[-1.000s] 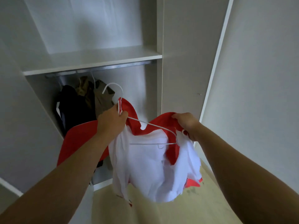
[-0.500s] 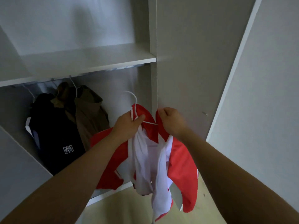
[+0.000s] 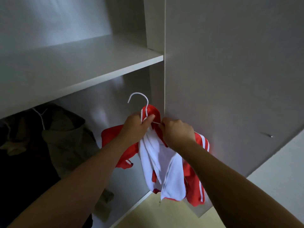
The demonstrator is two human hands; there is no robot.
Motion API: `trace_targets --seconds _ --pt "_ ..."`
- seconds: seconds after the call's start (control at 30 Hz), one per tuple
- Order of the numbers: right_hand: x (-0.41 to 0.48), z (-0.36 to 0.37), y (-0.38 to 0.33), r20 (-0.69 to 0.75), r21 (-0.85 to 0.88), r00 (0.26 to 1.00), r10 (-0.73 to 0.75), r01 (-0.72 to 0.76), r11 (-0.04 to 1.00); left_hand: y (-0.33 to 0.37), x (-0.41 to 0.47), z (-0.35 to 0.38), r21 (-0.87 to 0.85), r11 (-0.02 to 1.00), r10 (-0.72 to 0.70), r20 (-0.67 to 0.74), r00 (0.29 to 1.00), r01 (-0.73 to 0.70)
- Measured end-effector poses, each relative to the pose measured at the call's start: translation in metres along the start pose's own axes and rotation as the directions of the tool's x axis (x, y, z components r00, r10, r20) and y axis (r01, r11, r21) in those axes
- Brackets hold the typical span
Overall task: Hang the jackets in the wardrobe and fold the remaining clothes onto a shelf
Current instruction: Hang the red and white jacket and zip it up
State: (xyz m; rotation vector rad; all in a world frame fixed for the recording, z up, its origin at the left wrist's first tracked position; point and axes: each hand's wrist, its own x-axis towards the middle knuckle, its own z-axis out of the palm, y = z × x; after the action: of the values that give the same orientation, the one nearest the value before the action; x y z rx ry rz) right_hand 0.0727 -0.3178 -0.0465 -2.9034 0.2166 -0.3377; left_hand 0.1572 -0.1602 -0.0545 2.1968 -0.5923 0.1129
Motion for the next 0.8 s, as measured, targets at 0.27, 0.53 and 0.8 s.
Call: trace_targets --seconds 0.27,0.53,0.8 --pt "0.055 0.014 -0.020 -0.067 -0.093 0.996 0.054 -0.060 0.994 -0.055 0.046 -0.027 0.415 0.894 0.236 -0.107 0.966 -0.172" --pt "0.081 0.033 -0.023 -0.135 -0.043 0.990 0.030 -0.036 0.998 -0.075 0.059 -0.030 0.402 0.901 -0.068 -0.239 0.969 0.163" --pt "0.100 0.046 -0.039 -0.162 -0.055 0.986 0.032 -0.042 0.998 -0.094 0.058 -0.036 0.160 0.955 -0.180 -0.360 0.915 0.251"
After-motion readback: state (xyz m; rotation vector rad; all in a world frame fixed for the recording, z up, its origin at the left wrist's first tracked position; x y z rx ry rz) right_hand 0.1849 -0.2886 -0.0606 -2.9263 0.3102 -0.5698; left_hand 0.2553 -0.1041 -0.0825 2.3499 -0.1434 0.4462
